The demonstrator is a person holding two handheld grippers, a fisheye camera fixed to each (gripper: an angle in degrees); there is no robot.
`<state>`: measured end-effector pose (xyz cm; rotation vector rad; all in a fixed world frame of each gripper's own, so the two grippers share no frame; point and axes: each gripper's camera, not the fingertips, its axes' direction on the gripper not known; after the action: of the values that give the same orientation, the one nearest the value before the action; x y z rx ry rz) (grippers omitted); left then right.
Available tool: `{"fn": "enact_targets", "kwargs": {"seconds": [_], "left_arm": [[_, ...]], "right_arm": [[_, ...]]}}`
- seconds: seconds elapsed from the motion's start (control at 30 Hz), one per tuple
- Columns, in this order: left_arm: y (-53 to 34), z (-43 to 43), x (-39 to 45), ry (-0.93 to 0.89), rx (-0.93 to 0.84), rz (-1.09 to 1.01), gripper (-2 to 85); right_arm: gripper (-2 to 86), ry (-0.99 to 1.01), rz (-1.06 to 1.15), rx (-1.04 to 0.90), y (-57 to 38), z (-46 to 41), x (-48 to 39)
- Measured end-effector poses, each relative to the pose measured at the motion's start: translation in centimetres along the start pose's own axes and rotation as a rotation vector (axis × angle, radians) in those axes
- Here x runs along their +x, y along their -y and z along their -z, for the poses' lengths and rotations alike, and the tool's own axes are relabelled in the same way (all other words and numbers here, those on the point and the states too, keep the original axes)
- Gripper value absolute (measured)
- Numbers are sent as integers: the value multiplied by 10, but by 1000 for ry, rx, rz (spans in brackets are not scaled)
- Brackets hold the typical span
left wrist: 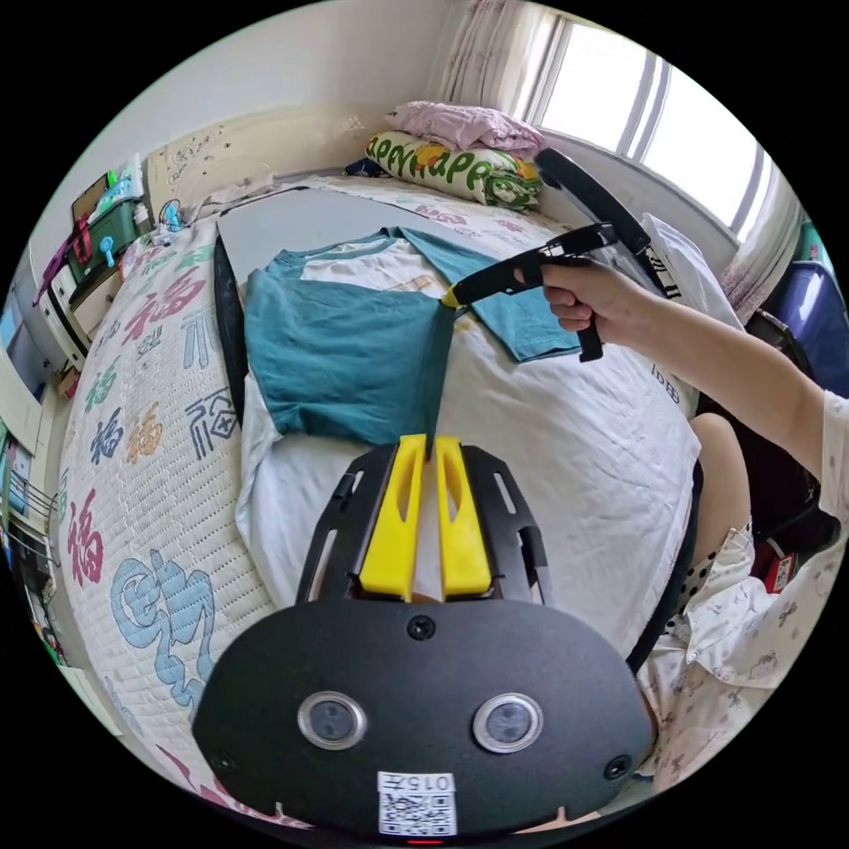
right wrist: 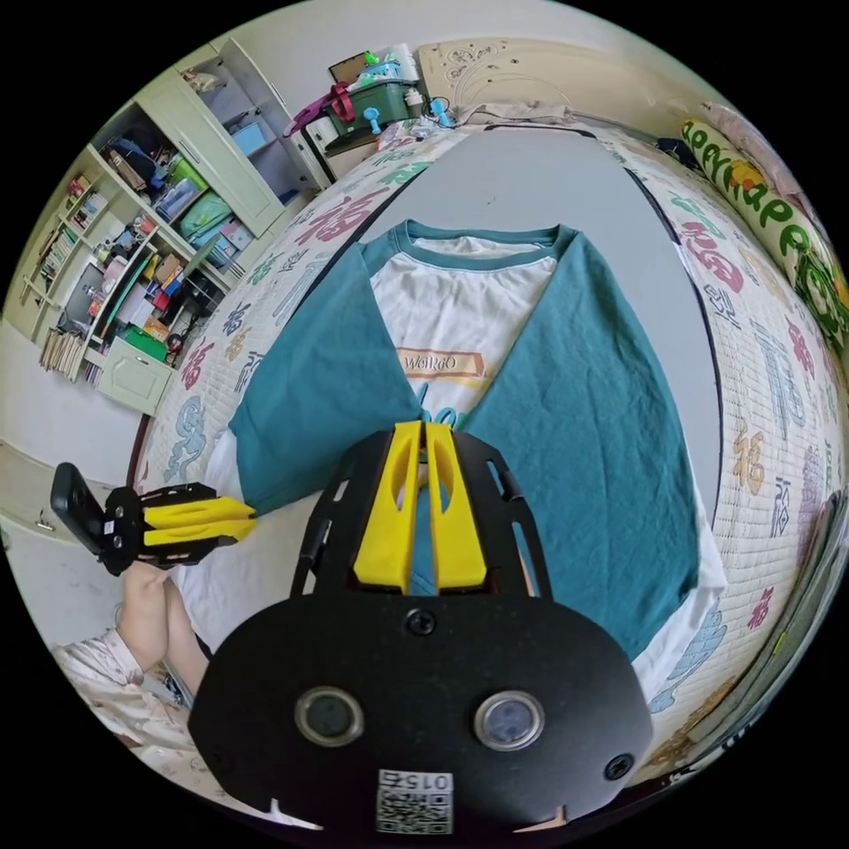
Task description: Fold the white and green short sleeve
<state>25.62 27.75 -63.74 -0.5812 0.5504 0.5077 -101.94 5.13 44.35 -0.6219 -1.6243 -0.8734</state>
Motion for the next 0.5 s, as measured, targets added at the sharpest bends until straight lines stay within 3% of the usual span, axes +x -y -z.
{"fn": "enact_targets", "kwargs": {"seconds": [0.1,0.23,0.5], "left_arm": [[19,32,-24,-57,98,35,37],[65,63,-87,5,187,197,66],[324,30,-212,139,238,288,91]], "right_arm": [[36,31,19,-28,6,24,-4],[58,-13,43,54,19,76,15],[109,-53,-84,143,99,123,73]]}}
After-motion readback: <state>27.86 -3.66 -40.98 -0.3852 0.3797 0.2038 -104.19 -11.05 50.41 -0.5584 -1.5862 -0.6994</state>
